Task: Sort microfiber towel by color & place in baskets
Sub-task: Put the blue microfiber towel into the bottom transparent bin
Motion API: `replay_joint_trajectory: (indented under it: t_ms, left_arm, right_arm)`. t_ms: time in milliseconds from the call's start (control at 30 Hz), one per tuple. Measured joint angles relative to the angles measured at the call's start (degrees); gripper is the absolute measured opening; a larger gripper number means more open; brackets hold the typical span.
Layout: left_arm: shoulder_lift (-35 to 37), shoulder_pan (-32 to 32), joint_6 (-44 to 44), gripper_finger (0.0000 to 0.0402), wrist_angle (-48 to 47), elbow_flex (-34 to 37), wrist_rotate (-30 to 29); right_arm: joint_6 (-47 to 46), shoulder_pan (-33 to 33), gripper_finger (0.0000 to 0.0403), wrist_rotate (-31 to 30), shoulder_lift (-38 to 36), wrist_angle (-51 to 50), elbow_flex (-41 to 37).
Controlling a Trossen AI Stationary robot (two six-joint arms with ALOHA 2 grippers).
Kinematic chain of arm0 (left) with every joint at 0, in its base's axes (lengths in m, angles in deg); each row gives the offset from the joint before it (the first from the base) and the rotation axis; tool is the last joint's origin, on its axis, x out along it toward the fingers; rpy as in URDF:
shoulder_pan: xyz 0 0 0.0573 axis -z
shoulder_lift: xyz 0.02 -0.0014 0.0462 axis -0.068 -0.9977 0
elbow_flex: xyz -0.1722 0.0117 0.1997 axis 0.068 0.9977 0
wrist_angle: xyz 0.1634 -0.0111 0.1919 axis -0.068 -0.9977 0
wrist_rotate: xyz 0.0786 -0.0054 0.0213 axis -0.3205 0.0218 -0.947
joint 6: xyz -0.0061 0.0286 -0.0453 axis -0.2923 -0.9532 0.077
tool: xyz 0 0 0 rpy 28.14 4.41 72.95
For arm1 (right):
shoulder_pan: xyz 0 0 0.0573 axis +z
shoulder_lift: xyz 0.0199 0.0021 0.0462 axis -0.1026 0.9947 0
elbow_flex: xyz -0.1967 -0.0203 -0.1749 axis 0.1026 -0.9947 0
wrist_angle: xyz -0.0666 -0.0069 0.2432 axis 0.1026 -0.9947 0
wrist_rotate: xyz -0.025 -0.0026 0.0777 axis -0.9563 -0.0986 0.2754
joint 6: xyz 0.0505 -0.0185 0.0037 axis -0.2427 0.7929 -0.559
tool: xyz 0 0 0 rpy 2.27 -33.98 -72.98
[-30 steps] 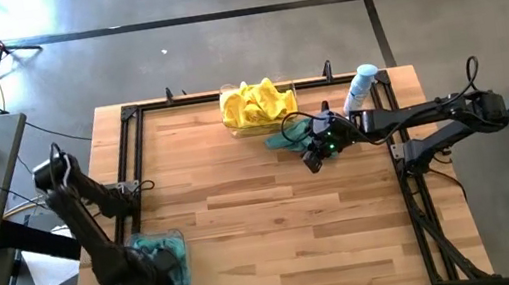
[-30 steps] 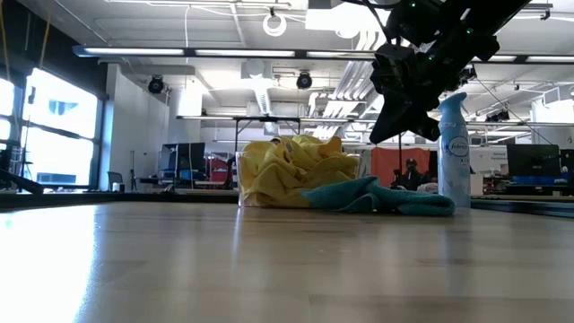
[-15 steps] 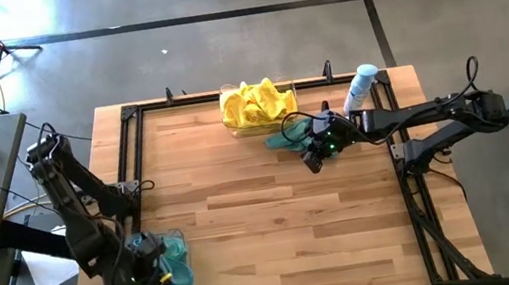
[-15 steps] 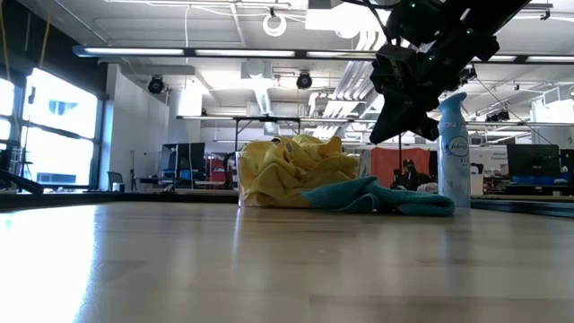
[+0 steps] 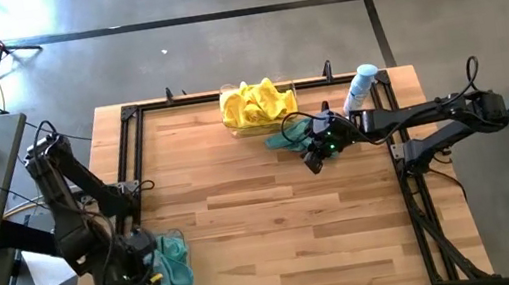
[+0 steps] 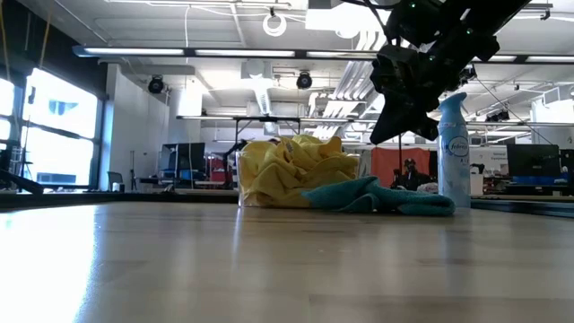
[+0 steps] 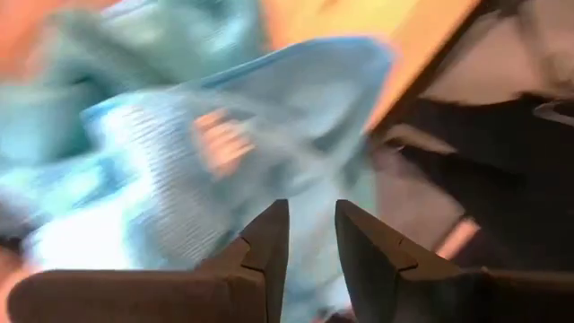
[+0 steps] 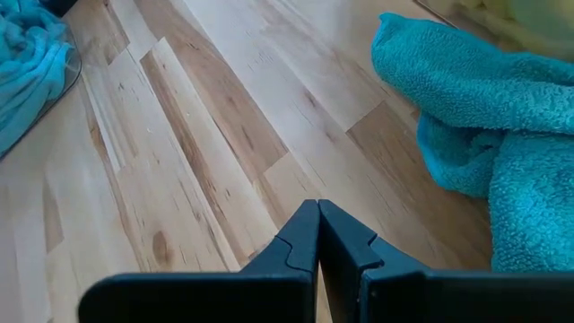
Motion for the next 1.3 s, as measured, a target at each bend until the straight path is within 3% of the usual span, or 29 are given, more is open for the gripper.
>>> replay_joint_trajectory:
  t_ms: [133,300,733,1000,1300]
  left_arm:
    - [0.07,1.33,3.26,0.0073,-8.03,-1.42,3.19]
    - [-1.01,3.13,4.69,0.0070,-7.35,2.06,3.44]
    - [-14.36,4.02,2.68,0.0069,11.38,14.65,4.80]
    - [-13.43,3.93,4.78,0.0069,10.69,13.69,6.30]
    - [-8.60,3.93,9.63,0.0069,-0.51,3.66,4.93]
  right_arm:
    - [-0.59,0.00,0.0004,-0.02,0.00,0.00,0.00]
    - [-1.09,0.00,0.0004,0.00,0.00,-0.02,0.00]
    - [-1.11,0.00,0.0004,0.00,0.00,-0.02,0.00]
    - [-1.09,0.00,0.0004,-0.01,0.00,-0.02,0.00]
    - [-1.09,0.00,0.0004,-0.02,0.00,-0.02,0.00]
